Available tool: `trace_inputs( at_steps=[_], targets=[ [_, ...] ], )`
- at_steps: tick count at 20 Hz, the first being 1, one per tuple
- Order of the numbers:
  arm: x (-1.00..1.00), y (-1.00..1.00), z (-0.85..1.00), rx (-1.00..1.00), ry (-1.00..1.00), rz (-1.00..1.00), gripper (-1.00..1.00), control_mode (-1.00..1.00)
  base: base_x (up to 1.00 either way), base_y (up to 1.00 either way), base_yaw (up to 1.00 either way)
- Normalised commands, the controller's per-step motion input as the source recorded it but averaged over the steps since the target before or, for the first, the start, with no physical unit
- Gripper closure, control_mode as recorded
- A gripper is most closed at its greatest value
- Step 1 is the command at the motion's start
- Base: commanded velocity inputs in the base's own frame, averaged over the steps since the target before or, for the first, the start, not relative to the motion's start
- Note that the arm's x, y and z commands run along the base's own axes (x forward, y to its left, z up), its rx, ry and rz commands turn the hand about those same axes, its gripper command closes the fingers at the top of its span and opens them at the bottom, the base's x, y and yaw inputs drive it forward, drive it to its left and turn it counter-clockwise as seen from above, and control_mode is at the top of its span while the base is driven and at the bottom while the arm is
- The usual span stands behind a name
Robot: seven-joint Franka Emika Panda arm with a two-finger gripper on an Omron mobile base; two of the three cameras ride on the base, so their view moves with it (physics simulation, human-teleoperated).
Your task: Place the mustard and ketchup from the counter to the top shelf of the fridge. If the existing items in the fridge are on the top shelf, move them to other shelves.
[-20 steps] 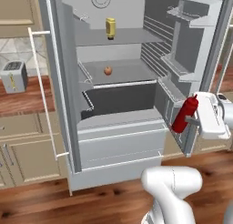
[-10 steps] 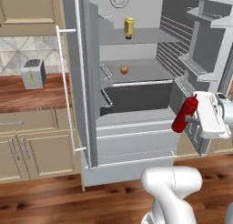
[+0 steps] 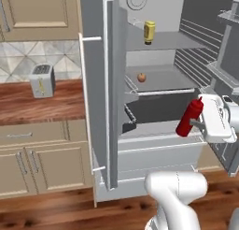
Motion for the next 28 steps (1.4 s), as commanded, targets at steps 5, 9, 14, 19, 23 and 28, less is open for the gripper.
trace_inputs(
  at_steps=[5,9,14,19,23,28],
  targets=[
    [0.00,0.00,0.00,0.00,0.00,0.00,1.00,1.00,0.95,0.00,0.06],
    [0.00,0.00,0.00,0.00,0.00,0.00,1.00,1.00,0.71,0.00,0.06],
    [0.00,0.00,0.00,0.00,0.00,0.00,1.00,1.00,0.62,0.00,0.02],
    [0.00,0.00,0.00,0.00,0.00,0.00,1.00,1.00,0.33,-0.08,0.00],
    [0.06,-0.03,0.31,0.00,-0.03,-0.01,1.00,-1.00,0.07,-0.01,0.00],
    [0.12,-0.02,0.63,0.00,-0.06,-0.17,1.00,-1.00,0.00,0.00,0.00]
  ],
)
